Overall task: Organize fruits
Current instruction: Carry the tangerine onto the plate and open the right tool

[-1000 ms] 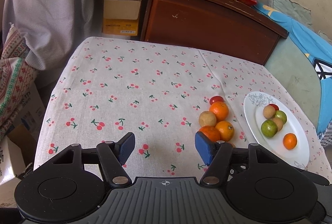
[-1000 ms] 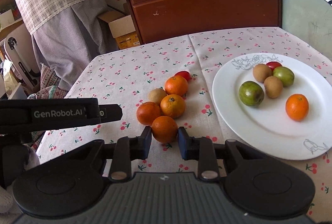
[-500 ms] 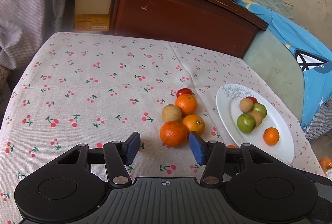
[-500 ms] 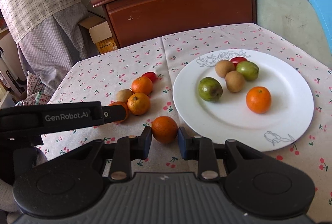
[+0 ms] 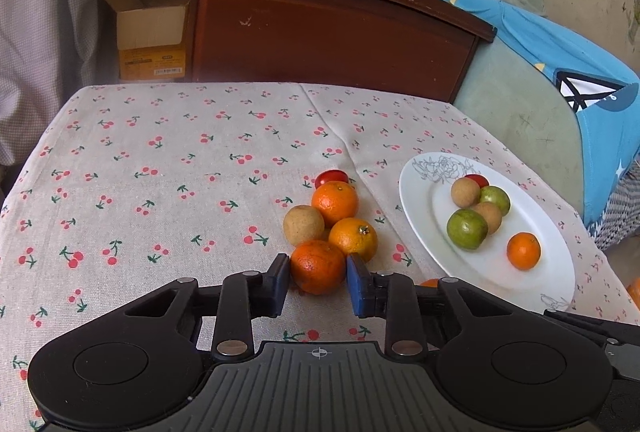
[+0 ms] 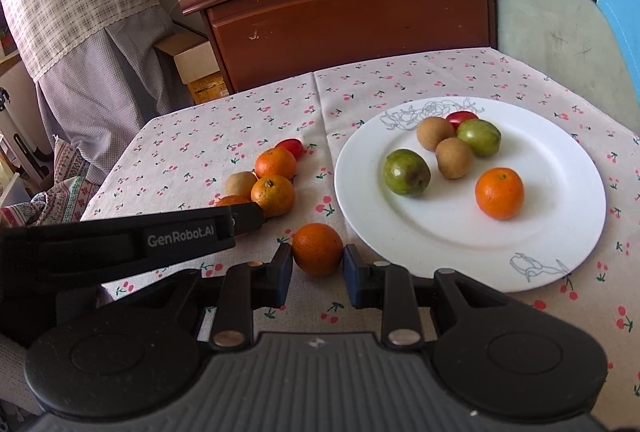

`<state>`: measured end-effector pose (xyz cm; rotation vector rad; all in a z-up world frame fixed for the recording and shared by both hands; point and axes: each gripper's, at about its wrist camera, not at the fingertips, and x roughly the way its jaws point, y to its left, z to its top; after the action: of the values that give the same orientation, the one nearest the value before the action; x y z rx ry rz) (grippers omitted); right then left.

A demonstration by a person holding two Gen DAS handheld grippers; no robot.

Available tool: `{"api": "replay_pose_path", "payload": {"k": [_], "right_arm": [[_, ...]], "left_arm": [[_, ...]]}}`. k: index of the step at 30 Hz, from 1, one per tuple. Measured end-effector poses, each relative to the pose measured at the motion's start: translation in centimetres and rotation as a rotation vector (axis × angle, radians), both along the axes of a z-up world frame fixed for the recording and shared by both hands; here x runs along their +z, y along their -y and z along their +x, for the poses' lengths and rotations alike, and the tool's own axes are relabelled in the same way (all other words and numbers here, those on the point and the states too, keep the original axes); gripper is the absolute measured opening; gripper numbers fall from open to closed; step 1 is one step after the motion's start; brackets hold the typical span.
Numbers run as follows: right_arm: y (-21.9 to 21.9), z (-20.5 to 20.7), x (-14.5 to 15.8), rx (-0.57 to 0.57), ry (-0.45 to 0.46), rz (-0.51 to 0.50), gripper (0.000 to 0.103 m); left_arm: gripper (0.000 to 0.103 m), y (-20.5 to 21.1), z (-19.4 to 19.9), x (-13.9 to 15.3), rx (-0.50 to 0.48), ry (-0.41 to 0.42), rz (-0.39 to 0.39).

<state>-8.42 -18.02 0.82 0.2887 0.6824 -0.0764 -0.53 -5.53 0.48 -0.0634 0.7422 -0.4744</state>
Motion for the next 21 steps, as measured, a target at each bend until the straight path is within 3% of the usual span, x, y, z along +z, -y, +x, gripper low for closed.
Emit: {"api": "replay_pose_path", "payload": {"k": [6, 13, 21], "right_arm": [[1.3, -1.2, 2.7, -0.032, 0.057, 0.0, 0.027], [6.6, -1.3, 6.5, -0.116, 0.083, -0.051, 0.027], [11.0, -0.9, 5.2, -0.2, 0.024, 0.018, 0.027]], "left_arm": [[0.028, -0.2, -0.6, 2.4, -0.003, 0.026, -0.054], [0.028, 1.6, -0.4, 5.2, -0.085, 0.0, -0.137], [0.028, 5.5, 1.3, 4.7, -0.173, -0.041, -0.113]]}}
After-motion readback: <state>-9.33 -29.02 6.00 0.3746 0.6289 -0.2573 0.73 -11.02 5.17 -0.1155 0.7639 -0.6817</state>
